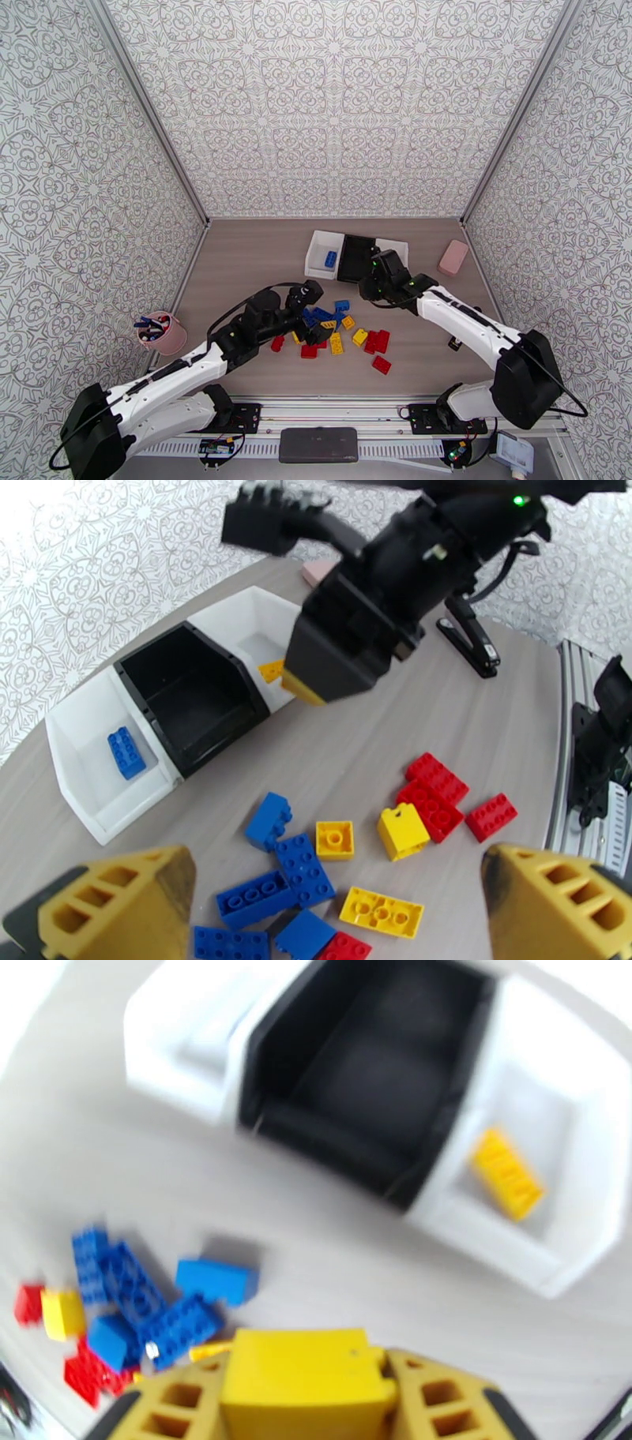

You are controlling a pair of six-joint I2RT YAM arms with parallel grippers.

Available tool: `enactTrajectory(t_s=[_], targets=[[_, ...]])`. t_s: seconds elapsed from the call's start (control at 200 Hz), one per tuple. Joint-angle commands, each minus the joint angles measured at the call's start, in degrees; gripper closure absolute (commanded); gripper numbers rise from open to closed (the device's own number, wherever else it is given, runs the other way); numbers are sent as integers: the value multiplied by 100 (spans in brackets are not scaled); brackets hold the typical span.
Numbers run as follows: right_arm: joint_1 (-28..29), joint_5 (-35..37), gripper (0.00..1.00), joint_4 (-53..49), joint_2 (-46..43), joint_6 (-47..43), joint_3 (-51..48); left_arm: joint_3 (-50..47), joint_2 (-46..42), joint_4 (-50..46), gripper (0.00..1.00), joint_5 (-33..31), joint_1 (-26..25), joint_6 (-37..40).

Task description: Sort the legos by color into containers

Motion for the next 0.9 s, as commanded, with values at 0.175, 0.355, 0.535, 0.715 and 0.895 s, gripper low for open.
enactTrajectory(t_s=[0.175, 0.355, 0.535, 0.715, 0.895], targets=[[-1027, 490, 64, 924, 670, 305, 223, 238, 574, 673, 0, -513, -308, -197], [-1482, 133, 64, 1180, 1480, 228, 706, 228, 506, 576, 0, -526, -316, -91], [-1617, -14, 60, 1193, 1929, -3, 1018, 221, 459, 515, 0, -552, -317, 21], [-1648, -299, 31, 1243, 1430, -368, 722, 220, 368, 393, 0, -653, -316, 41], [-1644, -1374, 13, 1287, 598, -1056, 172, 181, 105, -97, 0, -989, -289, 74]])
